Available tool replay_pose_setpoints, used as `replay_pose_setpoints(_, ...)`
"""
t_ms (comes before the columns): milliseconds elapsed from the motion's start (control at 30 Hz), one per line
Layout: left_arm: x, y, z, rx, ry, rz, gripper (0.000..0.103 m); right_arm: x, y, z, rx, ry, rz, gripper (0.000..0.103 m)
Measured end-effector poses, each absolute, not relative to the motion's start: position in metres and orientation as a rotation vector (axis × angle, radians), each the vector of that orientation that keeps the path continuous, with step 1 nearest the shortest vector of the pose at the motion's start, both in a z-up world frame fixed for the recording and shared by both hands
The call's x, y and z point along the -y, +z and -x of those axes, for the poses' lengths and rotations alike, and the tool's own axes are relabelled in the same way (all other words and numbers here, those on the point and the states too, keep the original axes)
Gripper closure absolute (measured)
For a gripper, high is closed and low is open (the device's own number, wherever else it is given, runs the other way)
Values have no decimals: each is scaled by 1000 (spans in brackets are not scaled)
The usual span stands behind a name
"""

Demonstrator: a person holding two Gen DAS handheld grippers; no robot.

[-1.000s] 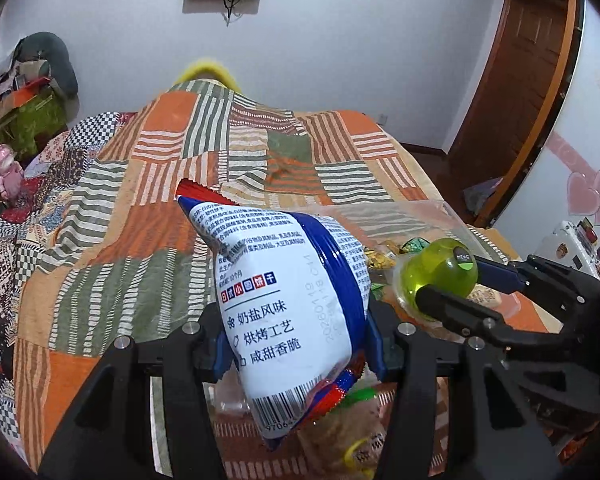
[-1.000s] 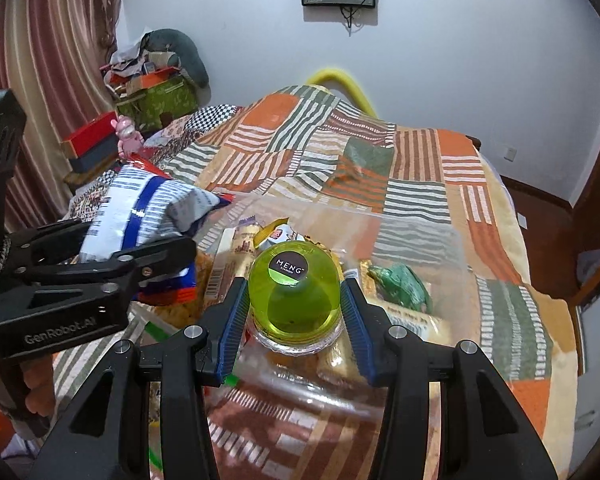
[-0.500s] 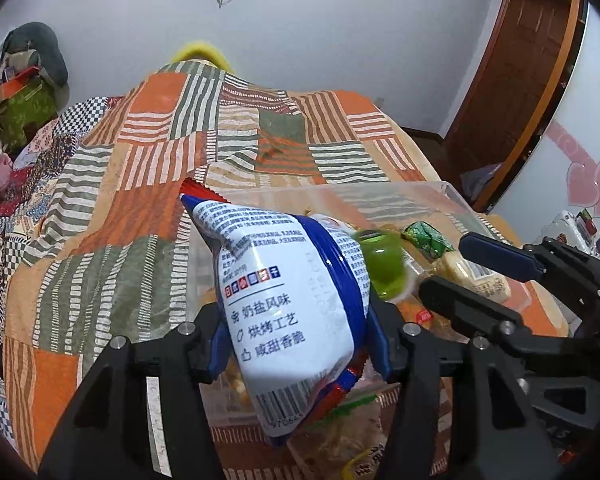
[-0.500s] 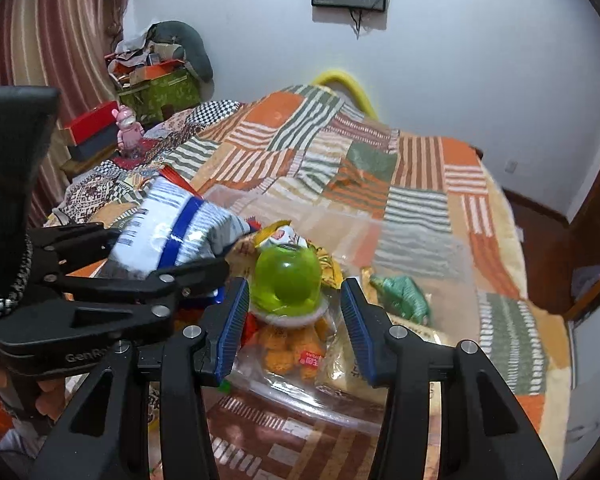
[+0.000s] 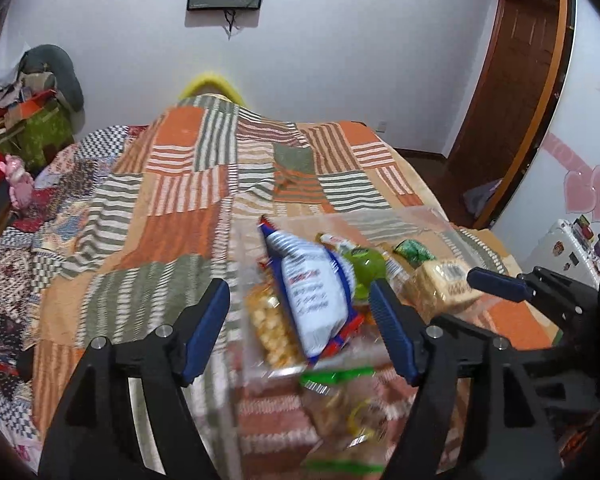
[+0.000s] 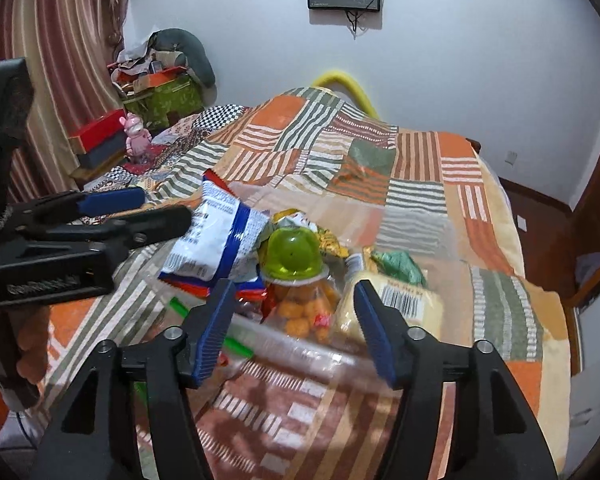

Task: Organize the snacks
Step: 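Lower the biscuit bag and jelly cup into the clear box, open both tools, then grasp the wrapped biscuit bar with the left tool while the right tool grasps the zip bag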

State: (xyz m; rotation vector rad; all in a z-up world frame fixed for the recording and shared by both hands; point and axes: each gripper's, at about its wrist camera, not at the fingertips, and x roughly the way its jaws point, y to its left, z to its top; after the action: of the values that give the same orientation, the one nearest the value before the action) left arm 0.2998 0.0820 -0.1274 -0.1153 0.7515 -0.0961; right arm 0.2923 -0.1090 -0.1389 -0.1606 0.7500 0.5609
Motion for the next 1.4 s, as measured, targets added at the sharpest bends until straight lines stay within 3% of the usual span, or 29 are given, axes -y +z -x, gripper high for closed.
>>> replay_pose_setpoints(367,-135,-146,-228,-799,8,80,26,74,-163,-269,-836,610,155,22)
replay_pose_setpoints(733,-165,-184,-190,-873,38,104,24,32,-208,-273,-984,638,216,21)
replay_pose_setpoints(800,-165,-191,-187,-888,33,112,24,29,-212,-274,-1010,648,214,24)
replay_pose_setpoints(933,-160,-200,-180,-916,11,134,24,29,-213,-269,-1030,681,217,47)
replay_pose_setpoints(1167,-133,-204,-166,-942,-47,129,24,52,-199,-248,-978,653,225,55)
replay_pose_setpoints(1400,-104,-207,-150,-958,-123,164,14,91,-182,-230,-936,606,183,56)
